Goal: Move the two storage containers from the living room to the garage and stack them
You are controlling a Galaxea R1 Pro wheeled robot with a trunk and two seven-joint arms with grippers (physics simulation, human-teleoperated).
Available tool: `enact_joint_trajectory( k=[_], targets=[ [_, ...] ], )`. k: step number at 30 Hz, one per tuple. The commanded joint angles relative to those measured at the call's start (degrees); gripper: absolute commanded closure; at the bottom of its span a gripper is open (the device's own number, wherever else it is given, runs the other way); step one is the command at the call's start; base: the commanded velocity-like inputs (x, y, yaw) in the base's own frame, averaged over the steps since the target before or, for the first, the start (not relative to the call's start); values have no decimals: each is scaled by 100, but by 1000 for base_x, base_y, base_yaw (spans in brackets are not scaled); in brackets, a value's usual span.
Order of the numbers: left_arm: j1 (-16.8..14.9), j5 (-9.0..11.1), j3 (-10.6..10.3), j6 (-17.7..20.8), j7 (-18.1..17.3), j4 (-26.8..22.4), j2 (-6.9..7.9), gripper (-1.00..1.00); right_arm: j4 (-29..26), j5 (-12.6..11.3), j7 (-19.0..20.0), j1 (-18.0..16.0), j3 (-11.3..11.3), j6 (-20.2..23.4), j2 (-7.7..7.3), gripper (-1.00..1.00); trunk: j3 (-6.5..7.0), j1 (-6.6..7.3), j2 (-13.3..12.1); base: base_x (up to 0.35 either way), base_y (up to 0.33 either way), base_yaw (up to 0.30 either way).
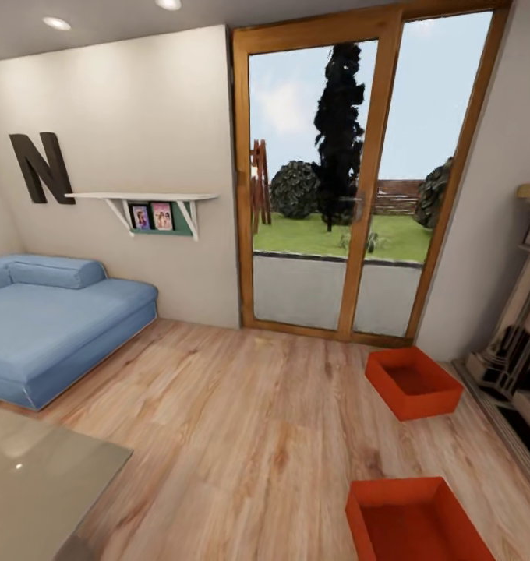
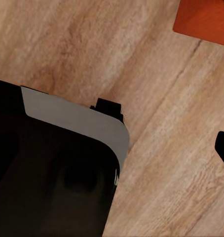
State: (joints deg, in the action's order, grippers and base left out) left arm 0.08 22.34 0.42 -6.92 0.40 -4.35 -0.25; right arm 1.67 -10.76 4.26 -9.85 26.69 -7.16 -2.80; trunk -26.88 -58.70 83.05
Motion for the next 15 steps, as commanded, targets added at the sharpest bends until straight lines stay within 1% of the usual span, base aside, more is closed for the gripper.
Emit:
enact_joint_trajectory(
  k=[1,11,15],
  targets=[
    [1,22,2,-11,4,-4,-1,-100,18,-62,31,-8,38,-32,1,-100,-5,-3,3,253,222,-289],
    [1,22,2,-11,4,-4,-3,-100,18,-65,31,-8,38,-10,-1,-100,-5,-3,3,252,223,-290],
    [0,23,2,-11,4,-4,-9,-100,25,-66,45,-8,38,20,-36,-100,-5,-3,3,252,223,-290]
  ],
)
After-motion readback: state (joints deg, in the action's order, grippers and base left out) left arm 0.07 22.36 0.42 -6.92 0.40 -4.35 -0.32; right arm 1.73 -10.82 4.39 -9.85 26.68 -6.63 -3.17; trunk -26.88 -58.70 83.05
